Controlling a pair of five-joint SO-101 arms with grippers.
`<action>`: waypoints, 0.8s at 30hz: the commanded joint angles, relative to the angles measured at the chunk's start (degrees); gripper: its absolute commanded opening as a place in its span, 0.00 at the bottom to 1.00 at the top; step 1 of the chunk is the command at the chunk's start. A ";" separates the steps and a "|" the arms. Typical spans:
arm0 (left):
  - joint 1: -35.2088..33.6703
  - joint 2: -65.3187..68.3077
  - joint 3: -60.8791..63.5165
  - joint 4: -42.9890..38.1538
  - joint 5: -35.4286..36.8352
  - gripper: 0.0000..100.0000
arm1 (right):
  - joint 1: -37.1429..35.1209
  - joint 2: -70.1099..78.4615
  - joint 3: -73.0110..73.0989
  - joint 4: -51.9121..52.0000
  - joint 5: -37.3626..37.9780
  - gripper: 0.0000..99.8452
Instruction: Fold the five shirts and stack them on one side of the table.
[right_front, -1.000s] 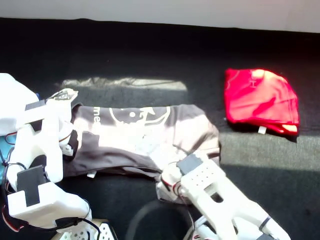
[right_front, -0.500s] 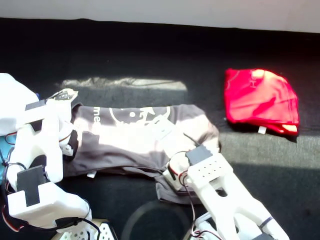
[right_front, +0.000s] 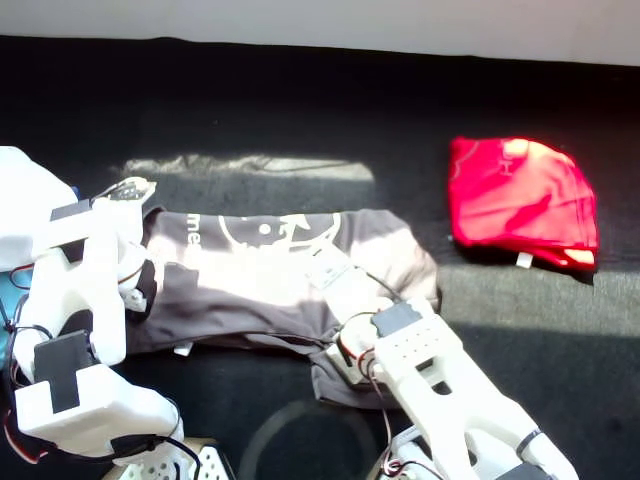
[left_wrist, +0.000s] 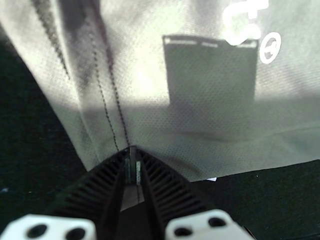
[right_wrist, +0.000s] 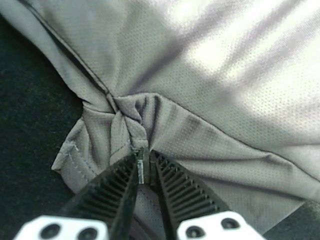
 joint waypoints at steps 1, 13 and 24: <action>-0.48 -2.42 -0.48 -0.35 -0.44 0.01 | 0.31 -0.48 -1.98 3.47 0.44 0.01; -0.31 -2.42 -0.57 -1.14 -0.44 0.01 | -9.71 0.22 -8.84 13.93 0.53 0.01; -0.48 -2.42 -0.57 -1.05 -0.44 0.01 | -6.11 -0.22 -6.90 10.33 0.53 0.05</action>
